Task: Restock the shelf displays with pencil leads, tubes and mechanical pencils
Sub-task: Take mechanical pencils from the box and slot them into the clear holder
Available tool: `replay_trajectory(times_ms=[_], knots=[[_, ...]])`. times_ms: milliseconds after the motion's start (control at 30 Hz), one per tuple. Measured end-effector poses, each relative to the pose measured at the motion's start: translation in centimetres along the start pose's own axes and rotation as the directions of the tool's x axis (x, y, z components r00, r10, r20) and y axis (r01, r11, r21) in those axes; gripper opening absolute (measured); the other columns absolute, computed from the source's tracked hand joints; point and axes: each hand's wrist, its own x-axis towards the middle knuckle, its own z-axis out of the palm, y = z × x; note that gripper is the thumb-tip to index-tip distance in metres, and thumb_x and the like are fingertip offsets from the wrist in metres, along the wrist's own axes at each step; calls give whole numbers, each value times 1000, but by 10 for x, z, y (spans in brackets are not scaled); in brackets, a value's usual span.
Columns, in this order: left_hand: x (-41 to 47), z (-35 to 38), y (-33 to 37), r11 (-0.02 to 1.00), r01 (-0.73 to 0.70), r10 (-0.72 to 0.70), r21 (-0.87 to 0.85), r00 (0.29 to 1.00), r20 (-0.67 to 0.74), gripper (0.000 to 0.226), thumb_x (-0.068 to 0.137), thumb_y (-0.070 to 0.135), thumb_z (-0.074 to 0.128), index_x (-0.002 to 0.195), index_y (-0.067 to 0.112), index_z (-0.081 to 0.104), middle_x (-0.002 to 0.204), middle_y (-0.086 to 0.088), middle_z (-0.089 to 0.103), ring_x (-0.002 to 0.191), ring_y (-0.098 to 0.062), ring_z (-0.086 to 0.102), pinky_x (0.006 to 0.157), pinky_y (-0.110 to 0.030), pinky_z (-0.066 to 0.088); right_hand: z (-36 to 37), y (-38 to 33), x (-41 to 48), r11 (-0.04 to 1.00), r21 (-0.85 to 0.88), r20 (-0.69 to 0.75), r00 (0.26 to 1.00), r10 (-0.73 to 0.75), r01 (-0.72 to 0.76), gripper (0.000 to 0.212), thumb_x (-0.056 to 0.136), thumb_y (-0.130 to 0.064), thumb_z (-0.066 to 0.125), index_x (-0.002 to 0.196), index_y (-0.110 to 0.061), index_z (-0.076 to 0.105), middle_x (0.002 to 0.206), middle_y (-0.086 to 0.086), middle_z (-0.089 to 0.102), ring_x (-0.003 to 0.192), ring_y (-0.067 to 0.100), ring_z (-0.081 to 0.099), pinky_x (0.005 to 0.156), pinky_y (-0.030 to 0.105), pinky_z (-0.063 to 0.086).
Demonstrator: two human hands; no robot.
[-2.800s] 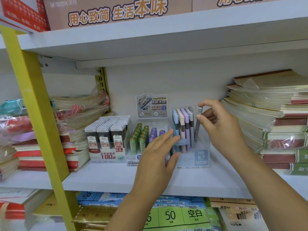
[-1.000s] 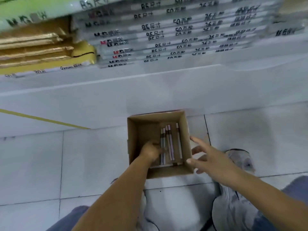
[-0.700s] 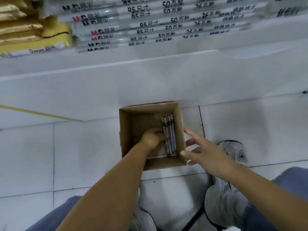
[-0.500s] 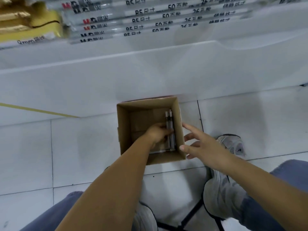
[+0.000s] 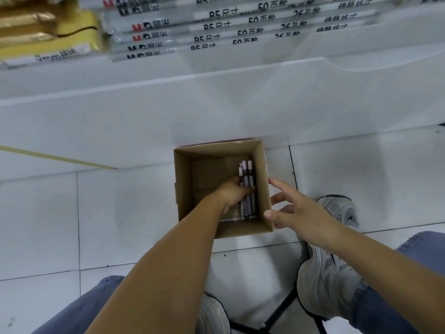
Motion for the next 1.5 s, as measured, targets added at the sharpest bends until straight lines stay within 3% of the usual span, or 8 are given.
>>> replay_trajectory(times_ms=[100, 233, 333, 433, 633, 800, 1100, 1500], knots=[[-22, -9, 8, 997, -84, 84, 0, 997, -2, 12, 104, 21, 49, 108, 27, 58, 104, 3, 70, 102, -16, 67, 98, -38, 50, -1, -2, -1, 1000, -24, -5, 1000, 18, -18, 65, 86, -24, 71, 123, -63, 35, 108, -5, 58, 85, 20, 69, 79, 31, 59], [-82, -33, 23, 965, -260, 258, -30, 965, -47, 14, 104, 21, 47, 117, 25, 50, 90, 0, 66, 76, -13, 68, 82, -36, 61, -4, -19, -5, 986, -141, -25, 996, 88, -91, 63, 86, -30, 70, 135, -47, 35, 107, -4, 59, 86, 17, 68, 75, 29, 58], [-135, -59, 15, 913, -397, 407, 92, 888, -214, 10, 100, 27, 50, 92, 32, 50, 60, 12, 54, 51, -5, 51, 51, -21, 52, -6, -39, -8, 928, -369, -254, 955, -152, 50, 40, 87, -34, 68, 123, -35, 53, 93, -9, 59, 80, 5, 59, 69, 19, 47], [-167, -82, -6, 900, -380, 434, 212, 744, -508, 14, 91, 36, 66, 86, 35, 53, 54, 18, 54, 46, -2, 51, 44, -14, 39, 8, -73, -1, 860, -453, -109, 944, -313, 233, 16, 91, -28, 63, 98, -42, 62, 84, -19, 64, 74, -1, 60, 66, 13, 46], [-169, -80, -63, 974, -226, 188, -10, 835, -517, 31, 82, 37, 79, 105, 25, 62, 65, 6, 52, 44, -4, 46, 43, -20, 40, 73, -75, 75, 673, -709, 343, 937, 66, 213, 21, 95, -20, 58, 110, -29, 70, 115, -10, 65, 101, 6, 59, 90, 24, 46], [-155, -71, -92, 922, -267, 126, -281, 892, -434, 23, 89, 37, 71, 102, 20, 62, 62, 3, 49, 46, -8, 42, 48, -23, 41, 102, -23, 123, 585, -811, 304, 870, 387, 23, 29, 98, -15, 51, 123, -26, 61, 107, -7, 57, 87, 11, 55, 76, 26, 44], [-147, -68, -97, 884, -295, 131, -363, 901, -413, 23, 93, 33, 68, 105, 15, 60, 70, -5, 49, 52, -13, 44, 55, -25, 48, 101, 5, 142, 536, -843, 261, 830, 493, -52, 22, 91, -21, 61, 112, -20, 65, 114, 6, 63, 101, 24, 60, 95, 43, 49], [-186, -67, -49, 857, -416, 228, -303, 836, -500, 28, 85, 30, 78, 102, 9, 71, 56, 1, 45, 43, -9, 37, 43, -23, 35, 67, -98, 49, 860, -468, 377, 926, -13, 203, 15, 93, -32, 59, 94, -46, 63, 95, -9, 67, 67, 7, 68, 59, 19, 52]])
